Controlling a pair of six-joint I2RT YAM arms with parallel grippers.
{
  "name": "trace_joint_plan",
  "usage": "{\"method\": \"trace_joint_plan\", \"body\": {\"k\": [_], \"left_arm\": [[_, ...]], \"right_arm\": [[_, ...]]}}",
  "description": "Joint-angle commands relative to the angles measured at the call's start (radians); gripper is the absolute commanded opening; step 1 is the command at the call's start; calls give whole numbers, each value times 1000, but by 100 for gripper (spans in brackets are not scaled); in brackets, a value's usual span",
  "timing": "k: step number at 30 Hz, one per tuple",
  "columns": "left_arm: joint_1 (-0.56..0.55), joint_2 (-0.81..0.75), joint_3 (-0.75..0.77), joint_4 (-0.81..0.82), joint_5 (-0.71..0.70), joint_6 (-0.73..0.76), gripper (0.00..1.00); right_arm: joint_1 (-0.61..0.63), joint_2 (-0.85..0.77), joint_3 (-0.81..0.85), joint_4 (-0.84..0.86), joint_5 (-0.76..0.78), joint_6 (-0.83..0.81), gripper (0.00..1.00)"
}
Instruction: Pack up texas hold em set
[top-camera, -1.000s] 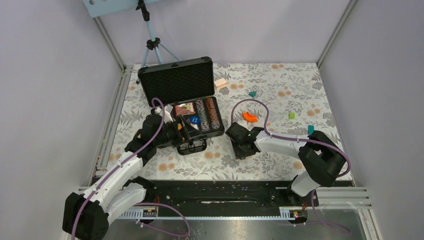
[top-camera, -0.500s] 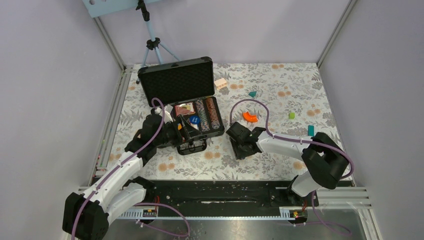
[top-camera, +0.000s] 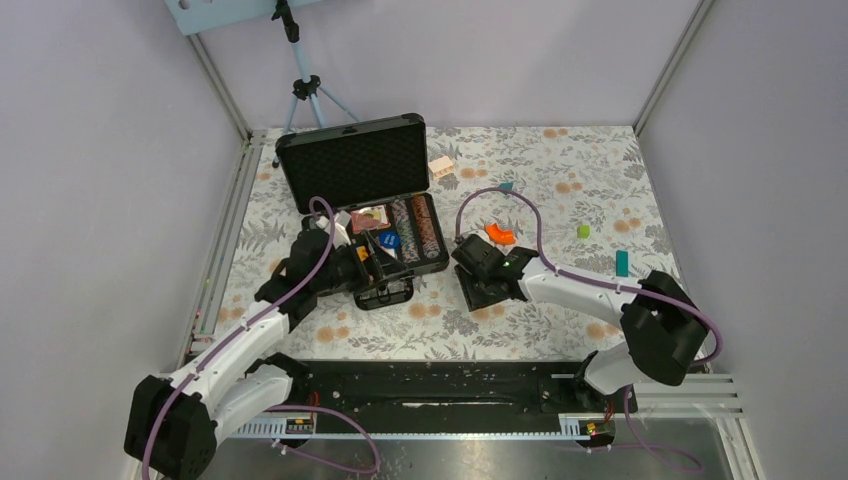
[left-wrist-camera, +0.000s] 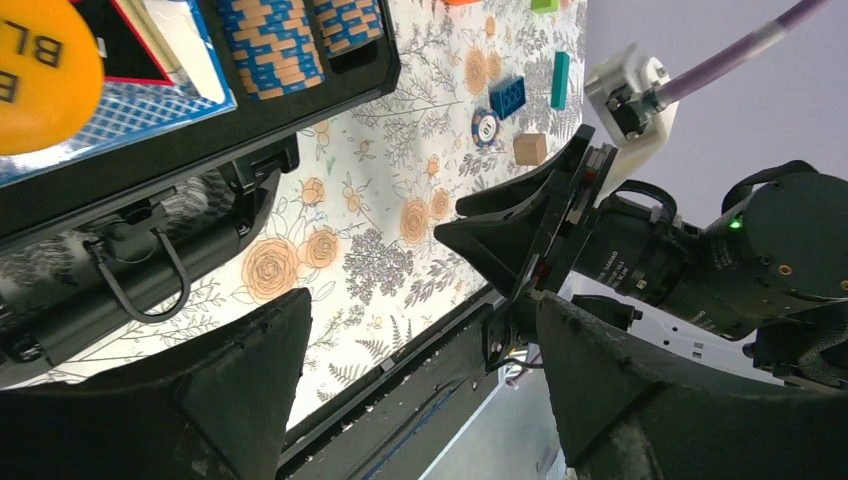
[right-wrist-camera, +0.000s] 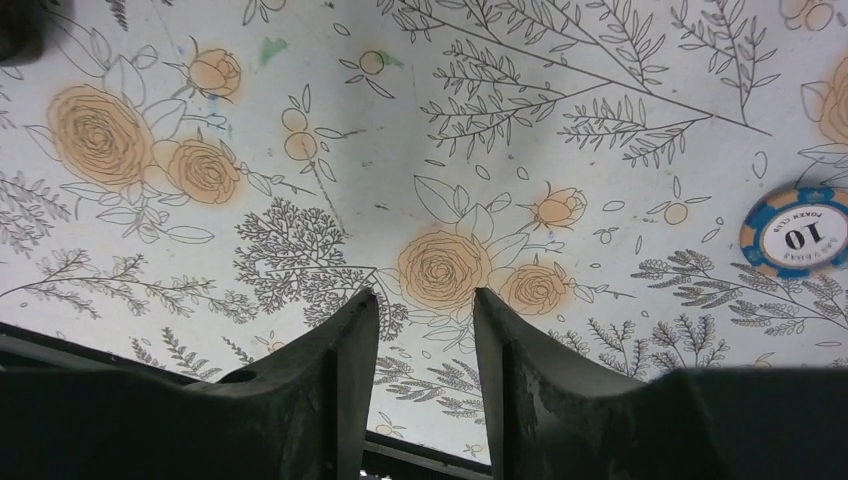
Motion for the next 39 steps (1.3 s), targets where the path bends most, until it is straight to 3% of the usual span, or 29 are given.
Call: {"method": "trace_joint_plan", "body": {"k": [1,3,6,12,17,32,39], "left_arm": [[-23,6,-1,72,15,-18,82],[-26,6,-2,73,13,-17,82],[-27,5,-2,73,15,-16,82],[-26,-2,-5,62,22,-5,82],[-27,-1,-6,62,25,-5,82],[-26,3,6,50,28,6,82],[-27,7,6,52,26,5,82]], "right_arm": [[8,-47,31,-38,51,-13,48],[3,-40,30,-48,98,-3,48],[-44,-24,27,-64,135,17,58],[-250,-34,4,-75,151,63,65],[-339,-3,17,-92,194,91,71],[-452,87,-18,-19,157,155,73],[-455,90,-13,5,120,148,70]]}}
